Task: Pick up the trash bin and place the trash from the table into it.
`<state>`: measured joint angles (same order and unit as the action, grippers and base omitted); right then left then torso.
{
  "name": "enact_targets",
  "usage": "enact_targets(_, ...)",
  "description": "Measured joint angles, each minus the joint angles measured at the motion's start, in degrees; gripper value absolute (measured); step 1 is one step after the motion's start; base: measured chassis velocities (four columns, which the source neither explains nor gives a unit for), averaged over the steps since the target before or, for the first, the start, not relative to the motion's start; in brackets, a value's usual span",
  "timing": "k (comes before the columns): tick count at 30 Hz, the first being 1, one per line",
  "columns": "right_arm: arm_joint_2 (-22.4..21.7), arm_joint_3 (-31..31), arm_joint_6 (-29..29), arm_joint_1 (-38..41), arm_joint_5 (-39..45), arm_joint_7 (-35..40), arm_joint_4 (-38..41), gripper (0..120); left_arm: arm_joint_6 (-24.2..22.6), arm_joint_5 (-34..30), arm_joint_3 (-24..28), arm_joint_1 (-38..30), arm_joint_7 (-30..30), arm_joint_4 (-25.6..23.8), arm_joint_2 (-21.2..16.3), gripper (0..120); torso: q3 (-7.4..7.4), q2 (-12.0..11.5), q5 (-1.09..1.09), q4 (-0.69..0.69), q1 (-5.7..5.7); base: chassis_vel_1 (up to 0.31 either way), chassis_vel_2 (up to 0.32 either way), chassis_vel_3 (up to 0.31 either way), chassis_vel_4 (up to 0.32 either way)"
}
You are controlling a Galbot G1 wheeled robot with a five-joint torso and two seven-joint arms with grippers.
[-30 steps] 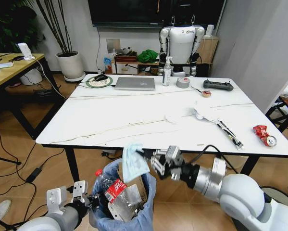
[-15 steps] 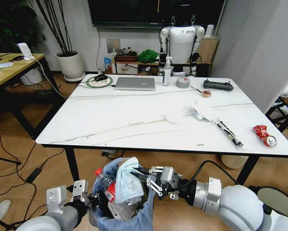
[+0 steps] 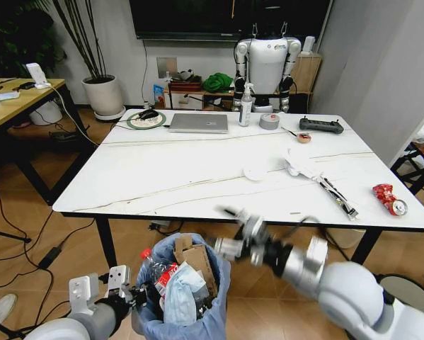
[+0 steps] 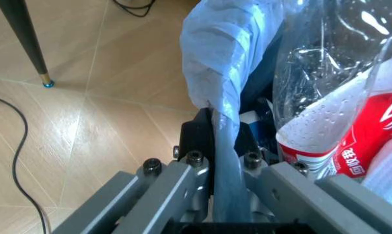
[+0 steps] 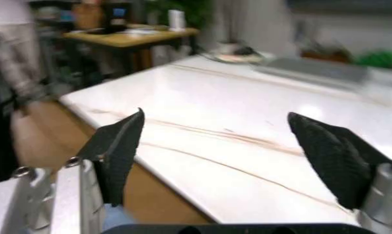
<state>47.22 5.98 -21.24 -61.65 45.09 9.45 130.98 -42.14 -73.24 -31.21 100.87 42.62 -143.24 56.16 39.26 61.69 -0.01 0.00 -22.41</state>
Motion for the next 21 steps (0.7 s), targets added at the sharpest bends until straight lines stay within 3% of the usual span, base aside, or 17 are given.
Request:
enact_targets(2,0.4,-0.1,-0.9,1.1,1.5,2.4,-0.8,88,0.0,0.0,0.0,0.0,0.0,0.0,0.0,0,0.0,0.0,0.0,0.0,0.0,0.0,0.0,0.0,0.0)
enact_targets(5,3.0,-1.1,-5.1,8.2,6.9,10.6,-8.7,98,0.0,0.2,0.0,-0.1,-0.1,0.0,0.0,0,0.0,0.0,0.01,0.01,0.0,0.0,0.0,0.0,0.0)
enact_targets(12,6.5,-4.9,-10.2,22.4,16.5,22.7,-20.3,100,0.0,0.2,0.0,0.2,-0.1,0.0,-0.5,0,0.01,0.0,0.0,0.02,0.0,0.0,0.0,0.0,0.0)
enact_targets(17,7.7,-6.0,-13.4,27.1,22.7,26.5,-24.4,100,0.0,0.2,0.1,0.3,-0.1,0.0,-0.6,0,0.01,0.0,0.0,0.02,-0.01,0.0,0.0,0.0,0.0)
enact_targets(19,9.2,-7.1,-16.7,30.7,30.6,31.9,-28.8,100,0.0,0.3,0.1,0.2,0.0,0.0,-0.8,0,0.0,0.0,0.0,0.01,0.0,0.0,0.0,0.0,0.0)
enact_targets(21,10.2,-7.7,-16.8,32.2,31.2,33.3,-32.0,100,0.0,0.2,0.2,0.2,0.0,0.0,-0.9,0,0.0,0.0,0.0,0.01,0.0,0.0,0.0,0.0,0.0)
